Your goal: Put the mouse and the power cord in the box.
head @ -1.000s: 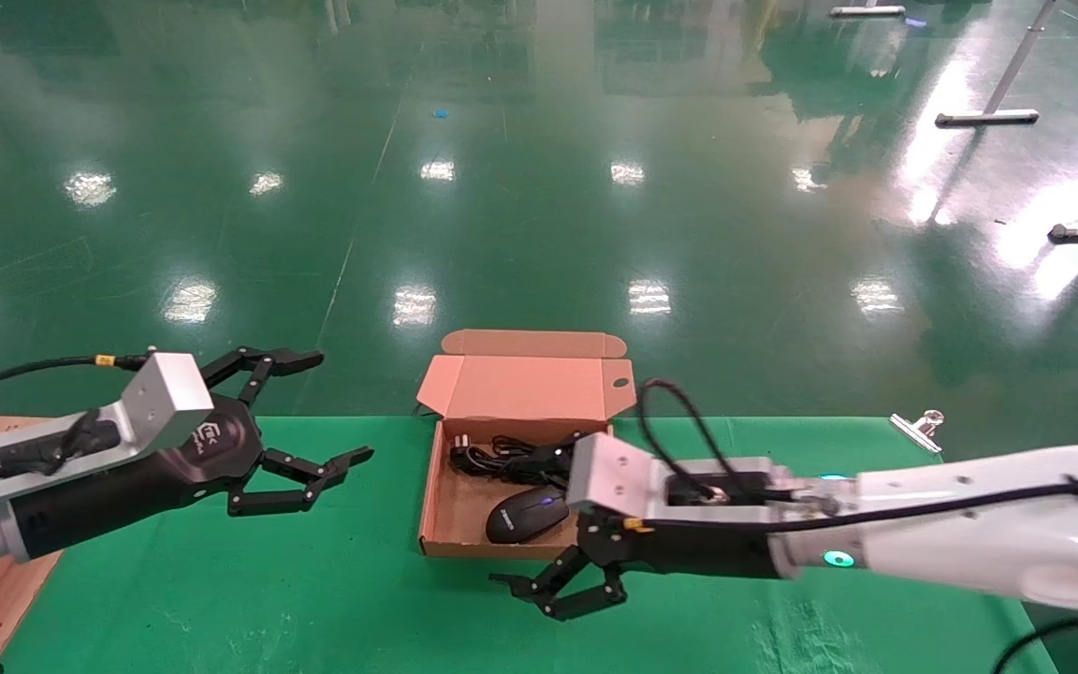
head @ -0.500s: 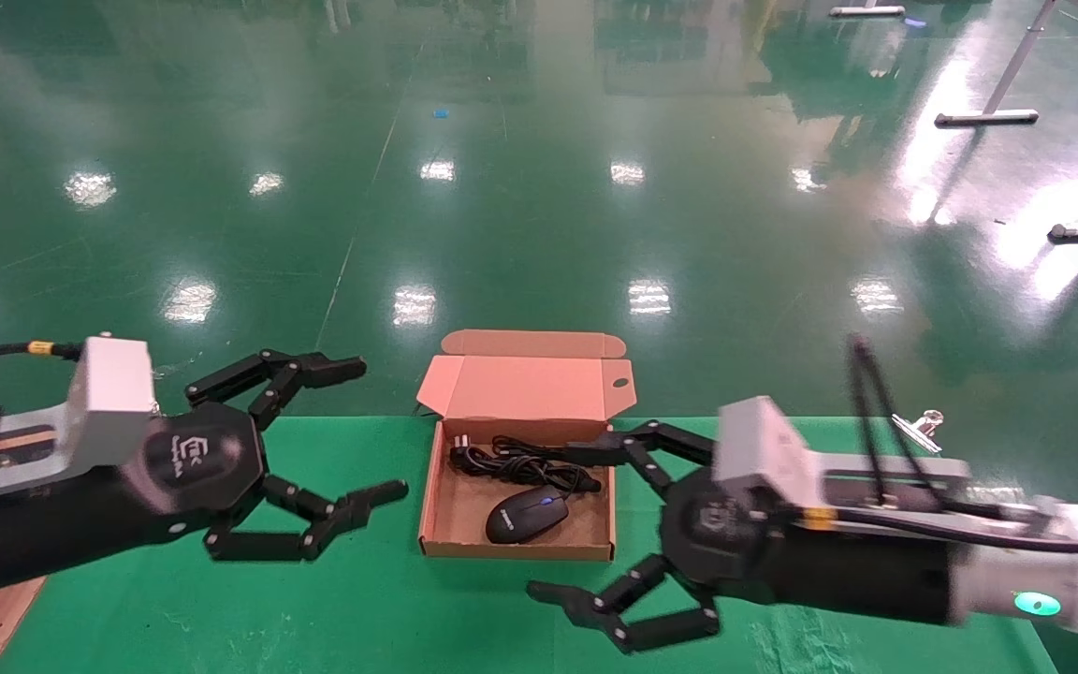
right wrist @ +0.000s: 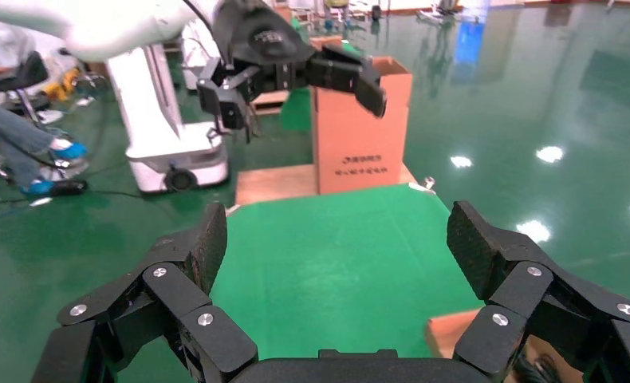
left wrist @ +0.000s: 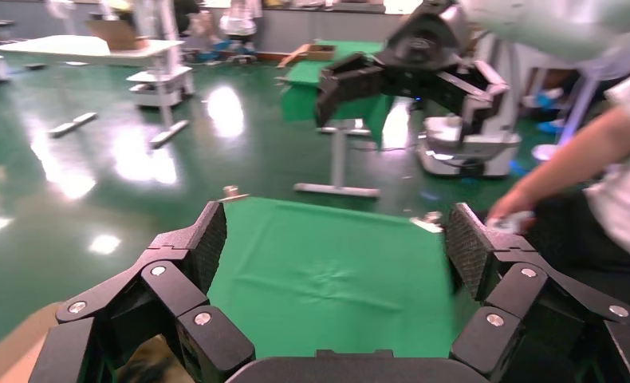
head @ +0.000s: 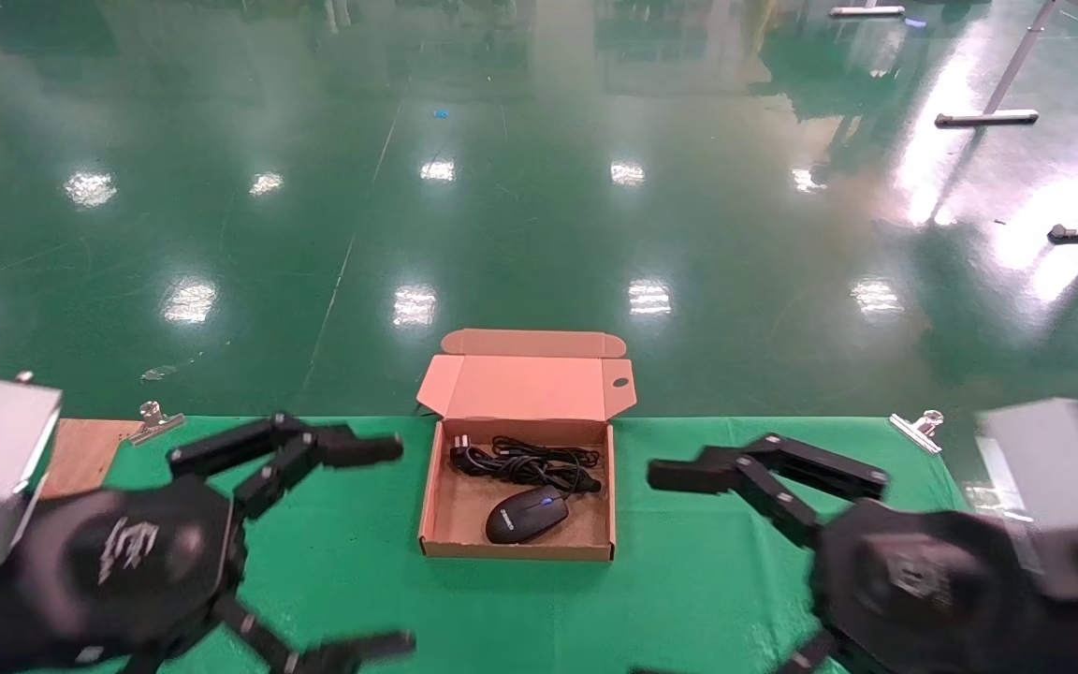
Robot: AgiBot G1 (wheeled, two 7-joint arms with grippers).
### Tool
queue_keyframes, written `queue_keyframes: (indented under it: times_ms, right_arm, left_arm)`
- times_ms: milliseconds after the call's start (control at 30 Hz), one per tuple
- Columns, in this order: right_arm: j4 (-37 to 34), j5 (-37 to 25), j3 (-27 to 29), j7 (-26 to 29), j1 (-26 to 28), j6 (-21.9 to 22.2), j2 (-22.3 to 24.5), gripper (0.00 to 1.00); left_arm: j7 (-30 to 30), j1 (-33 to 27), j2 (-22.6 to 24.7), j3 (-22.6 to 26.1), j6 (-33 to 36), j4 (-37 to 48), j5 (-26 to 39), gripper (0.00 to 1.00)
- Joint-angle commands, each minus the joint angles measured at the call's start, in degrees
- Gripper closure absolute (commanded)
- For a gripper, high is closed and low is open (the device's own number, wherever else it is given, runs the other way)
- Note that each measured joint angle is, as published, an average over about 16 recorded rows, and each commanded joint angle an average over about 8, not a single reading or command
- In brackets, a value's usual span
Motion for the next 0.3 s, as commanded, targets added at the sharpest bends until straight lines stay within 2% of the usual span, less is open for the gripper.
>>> queue_keyframes:
  times_ms: [33, 300]
  right_arm:
    - [1.25, 1.3, 2.01, 1.09, -1.17, -1.51, 1.43, 0.0]
    - [2.7, 2.89, 4.73, 1.83, -2.52, -3.38, 3.13, 0.0]
  left_arm:
    - [-1.98, 0.43, -0.41, -0.79, 1.33, -1.57, -0.44, 0.0]
    - [-4.34, 1.09, -1.08, -2.09, 3.51, -4.09, -1.19, 0.0]
